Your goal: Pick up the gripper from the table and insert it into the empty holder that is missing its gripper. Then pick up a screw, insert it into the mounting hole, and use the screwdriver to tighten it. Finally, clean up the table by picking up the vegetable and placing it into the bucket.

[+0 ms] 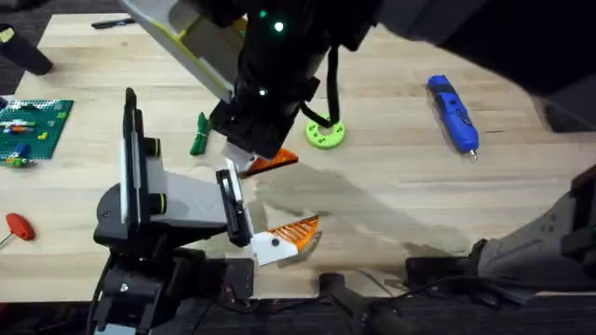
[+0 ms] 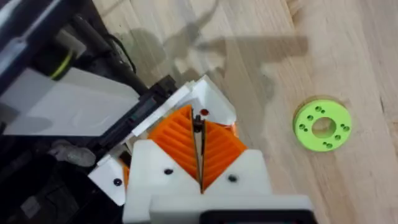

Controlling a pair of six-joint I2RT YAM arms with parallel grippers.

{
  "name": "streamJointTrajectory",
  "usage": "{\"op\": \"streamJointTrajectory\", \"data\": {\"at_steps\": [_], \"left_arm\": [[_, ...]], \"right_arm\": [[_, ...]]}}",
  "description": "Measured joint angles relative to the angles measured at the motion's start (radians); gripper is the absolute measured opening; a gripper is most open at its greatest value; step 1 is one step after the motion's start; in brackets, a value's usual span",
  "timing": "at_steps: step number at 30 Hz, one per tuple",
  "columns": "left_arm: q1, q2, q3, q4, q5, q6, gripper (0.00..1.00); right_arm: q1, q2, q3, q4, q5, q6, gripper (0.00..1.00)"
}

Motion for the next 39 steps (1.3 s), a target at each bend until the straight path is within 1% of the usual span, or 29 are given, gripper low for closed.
{"op": "streamJointTrajectory", "data": {"at_steps": [33,39], "left_arm": [[0.0,0.0,0.0,0.0,0.0,0.0,0.985],[0.0,0.0,0.0,0.0,0.0,0.0,0.985]], "right_arm": [[0.0,0.009,0.0,-0.01,0.023,0.0,0.004],[0.0,0.034,0.0,-0.017,0.023,0.0,0.004]]}}
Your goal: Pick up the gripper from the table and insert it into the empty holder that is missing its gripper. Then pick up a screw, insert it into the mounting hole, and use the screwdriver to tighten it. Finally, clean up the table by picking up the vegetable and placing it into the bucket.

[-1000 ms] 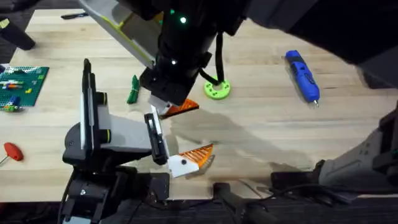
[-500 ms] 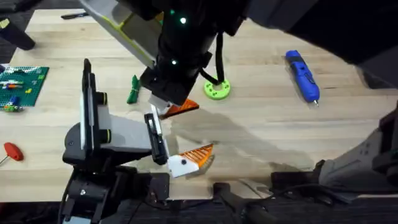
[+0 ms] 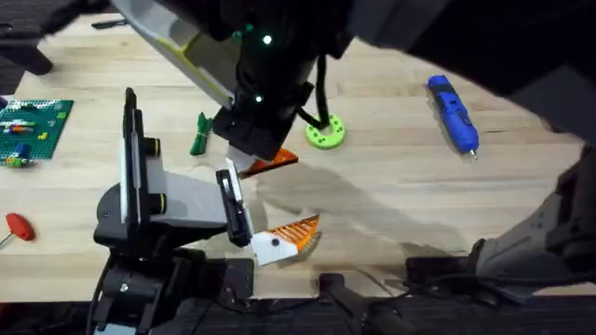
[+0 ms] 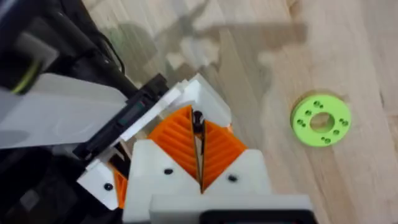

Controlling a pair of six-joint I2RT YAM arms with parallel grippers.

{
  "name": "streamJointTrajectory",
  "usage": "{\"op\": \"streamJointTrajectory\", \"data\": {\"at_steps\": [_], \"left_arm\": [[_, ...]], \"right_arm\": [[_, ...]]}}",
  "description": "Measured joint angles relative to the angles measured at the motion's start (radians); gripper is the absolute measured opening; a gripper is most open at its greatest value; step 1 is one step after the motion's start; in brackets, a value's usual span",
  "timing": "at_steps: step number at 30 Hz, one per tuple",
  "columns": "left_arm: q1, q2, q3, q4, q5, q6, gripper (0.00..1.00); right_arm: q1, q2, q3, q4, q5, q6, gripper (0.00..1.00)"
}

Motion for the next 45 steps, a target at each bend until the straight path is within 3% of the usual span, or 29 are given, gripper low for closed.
{"op": "streamJointTrajectory", "data": {"at_steps": [10,14,17,23,26,29,31,32,35,37,38,45], "left_arm": [[0.0,0.0,0.0,0.0,0.0,0.0,0.985],[0.0,0.0,0.0,0.0,0.0,0.0,0.985],[0.0,0.0,0.0,0.0,0.0,-0.001,0.985],[0.0,0.0,0.0,0.0,-0.001,-0.003,0.985],[0.0,0.0,0.0,0.0,-0.001,-0.005,0.985],[0.0,0.0,0.0,0.0,-0.001,-0.005,0.985],[0.0,0.0,0.0,0.0,-0.001,-0.005,0.985],[0.0,0.0,0.0,0.0,-0.001,-0.011,0.92],[0.003,0.0,0.0,0.0,-0.005,-0.01,0.429],[0.003,0.0,0.0,0.0,-0.003,-0.007,0.135],[0.002,0.0,0.0,0.0,0.0,-0.001,0.038],[0.002,0.0,0.0,0.0,0.0,0.0,0.017]], "right_arm": [[0.0,0.018,0.0,0.002,0.0,0.0,0.021],[0.0,0.018,0.0,0.006,0.004,-0.001,0.28],[-0.002,0.018,0.0,0.004,0.015,-0.001,0.405],[-0.003,0.018,0.001,0.002,0.03,-0.001,0.554],[-0.008,0.017,0.002,-0.001,0.042,-0.006,0.807],[-0.014,0.015,0.003,-0.003,0.054,-0.01,0.953],[-0.016,0.016,0.004,-0.004,0.058,-0.011,0.988],[-0.016,0.015,0.005,-0.003,0.059,-0.012,0.992],[-0.015,0.01,0.006,-0.009,0.051,-0.016,0.992],[-0.017,0.003,0.006,0.001,0.044,-0.014,0.992],[-0.02,-0.003,0.006,0.01,0.037,-0.015,0.992],[-0.115,-0.103,0.008,-0.077,0.037,0.01,0.992]]}}
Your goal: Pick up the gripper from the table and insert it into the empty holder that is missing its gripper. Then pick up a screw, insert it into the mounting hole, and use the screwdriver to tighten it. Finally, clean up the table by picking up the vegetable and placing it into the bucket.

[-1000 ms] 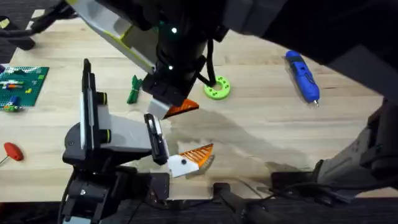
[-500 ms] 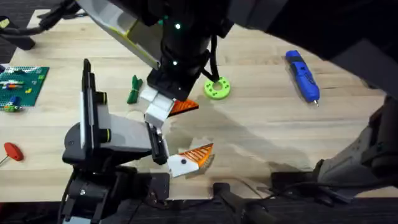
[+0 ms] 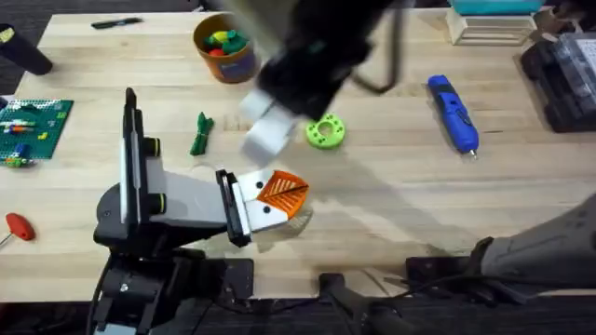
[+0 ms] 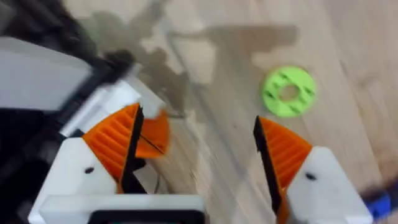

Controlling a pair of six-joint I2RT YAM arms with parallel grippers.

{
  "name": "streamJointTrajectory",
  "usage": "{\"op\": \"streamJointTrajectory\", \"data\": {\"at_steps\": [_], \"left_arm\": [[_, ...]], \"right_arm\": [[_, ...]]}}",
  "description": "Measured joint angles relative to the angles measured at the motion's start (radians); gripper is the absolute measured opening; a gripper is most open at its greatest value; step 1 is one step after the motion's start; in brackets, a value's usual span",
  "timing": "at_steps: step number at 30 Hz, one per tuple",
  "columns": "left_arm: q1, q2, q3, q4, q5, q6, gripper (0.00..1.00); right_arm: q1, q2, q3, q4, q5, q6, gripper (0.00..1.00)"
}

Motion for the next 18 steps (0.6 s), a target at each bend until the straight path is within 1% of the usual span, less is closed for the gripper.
{"op": "streamJointTrajectory", "data": {"at_steps": [4,7,12,15,18], "left_arm": [[0.0,0.0,0.0,0.0,-0.002,0.0,0.016],[0.0,0.0,0.0,0.0,-0.004,0.0,0.016],[0.0,0.0,0.0,0.0,-0.004,0.0,0.016],[0.0,0.0,0.0,0.0,-0.004,0.0,0.016],[0.0,0.0,0.0,0.0,-0.004,0.0,0.016]], "right_arm": [[-0.079,-0.061,0.001,-0.064,0.055,0.052,0.992],[-0.119,-0.109,-0.051,-0.04,0.078,0.073,0.992],[-0.223,-0.216,-0.291,0.057,0.087,0.097,0.994],[-0.334,-0.277,-0.43,0.107,0.089,0.105,0.993],[-0.474,-0.324,-0.516,0.119,0.079,0.1,0.993]]}}
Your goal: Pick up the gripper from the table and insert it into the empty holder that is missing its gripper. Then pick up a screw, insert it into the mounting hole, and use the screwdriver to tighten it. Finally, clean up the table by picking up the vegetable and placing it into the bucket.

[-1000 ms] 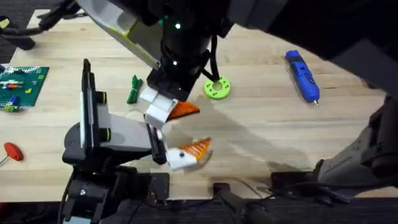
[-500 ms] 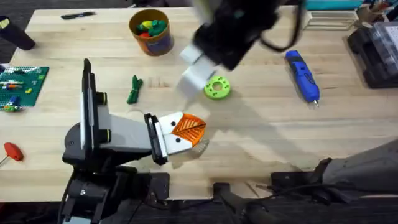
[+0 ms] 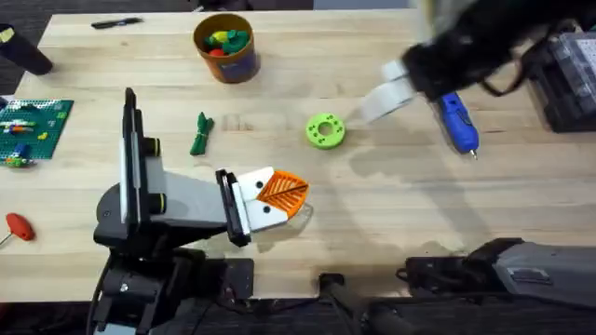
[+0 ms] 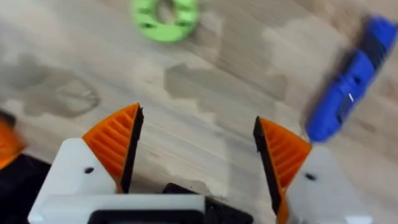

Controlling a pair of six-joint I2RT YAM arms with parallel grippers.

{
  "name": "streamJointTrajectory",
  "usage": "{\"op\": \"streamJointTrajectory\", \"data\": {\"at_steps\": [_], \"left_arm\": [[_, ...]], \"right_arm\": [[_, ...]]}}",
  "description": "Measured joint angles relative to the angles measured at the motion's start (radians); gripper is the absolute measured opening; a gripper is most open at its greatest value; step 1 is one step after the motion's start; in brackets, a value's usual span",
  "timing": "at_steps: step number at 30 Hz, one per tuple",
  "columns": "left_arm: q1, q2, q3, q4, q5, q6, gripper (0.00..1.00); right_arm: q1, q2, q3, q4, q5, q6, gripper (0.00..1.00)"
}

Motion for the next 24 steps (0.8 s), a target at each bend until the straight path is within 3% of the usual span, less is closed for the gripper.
{"op": "streamJointTrajectory", "data": {"at_steps": [6,7,8,16,24], "left_arm": [[0.0,0.0,0.0,0.0,0.0,0.0,0.016],[0.0,0.0,0.0,0.0,0.0,0.0,0.016],[0.0,0.0,0.0,0.0,0.0,0.0,0.016],[0.0,0.0,0.0,0.0,0.0,0.0,0.016],[0.0,0.0,0.0,0.0,0.0,0.0,0.016]], "right_arm": [[-0.283,-0.029,-0.079,0.007,-0.035,-0.111,0.994],[-0.381,-0.017,-0.098,0.006,-0.039,-0.171,0.994],[-0.415,-0.009,-0.101,0.011,-0.04,-0.194,0.993],[-0.579,0.112,-0.102,0.136,-0.04,-0.363,0.994],[-0.621,0.265,-0.102,0.334,-0.039,-0.465,0.994]]}}
